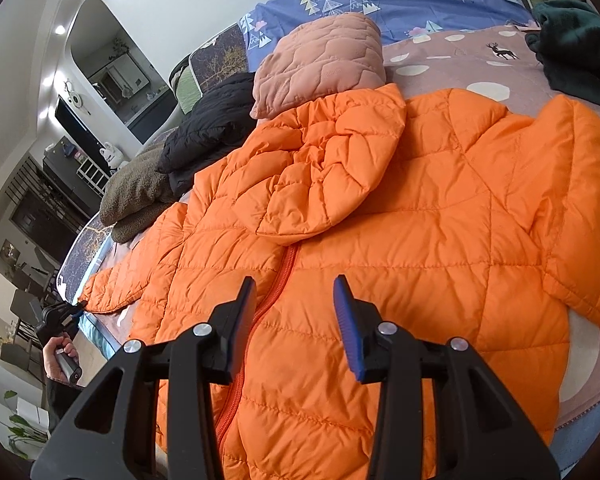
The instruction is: Fold large clothes
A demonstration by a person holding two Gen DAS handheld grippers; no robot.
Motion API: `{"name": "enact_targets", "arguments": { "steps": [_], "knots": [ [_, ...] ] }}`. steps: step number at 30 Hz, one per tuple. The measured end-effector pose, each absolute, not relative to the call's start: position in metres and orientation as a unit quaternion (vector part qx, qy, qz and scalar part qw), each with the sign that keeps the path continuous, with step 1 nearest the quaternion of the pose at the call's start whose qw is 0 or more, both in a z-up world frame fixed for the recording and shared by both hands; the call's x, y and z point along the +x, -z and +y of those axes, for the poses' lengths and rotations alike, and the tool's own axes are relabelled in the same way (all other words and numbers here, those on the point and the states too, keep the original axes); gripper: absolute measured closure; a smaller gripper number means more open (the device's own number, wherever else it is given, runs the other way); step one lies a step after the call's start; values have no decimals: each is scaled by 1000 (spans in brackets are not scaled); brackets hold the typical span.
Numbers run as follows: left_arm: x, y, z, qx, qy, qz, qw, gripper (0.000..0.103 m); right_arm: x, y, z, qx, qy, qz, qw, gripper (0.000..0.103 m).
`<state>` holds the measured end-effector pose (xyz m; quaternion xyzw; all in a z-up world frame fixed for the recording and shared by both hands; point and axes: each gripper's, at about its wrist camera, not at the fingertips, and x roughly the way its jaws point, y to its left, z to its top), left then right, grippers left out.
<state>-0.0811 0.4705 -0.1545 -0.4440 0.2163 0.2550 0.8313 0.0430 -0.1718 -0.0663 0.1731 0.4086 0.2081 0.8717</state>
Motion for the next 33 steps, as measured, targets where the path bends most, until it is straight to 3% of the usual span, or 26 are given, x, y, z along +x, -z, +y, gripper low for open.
{"name": "enact_targets", "arguments": {
  "steps": [11,13,24,33],
  "knots": [
    [-74,103,438,-356,-272,210,869,99,35,68,-181,190,-208,405,870,62],
    [-72,105,437,-343,-283,221,868,98,34,69,-182,193,-209,403,870,55],
    [-73,125,433,-299,-332,260,856,98,27,75,-190,208,-210,405,865,55],
    [-69,79,400,-279,-276,207,896,98,25,77,-191,227,-221,404,858,55]
  ]
}}
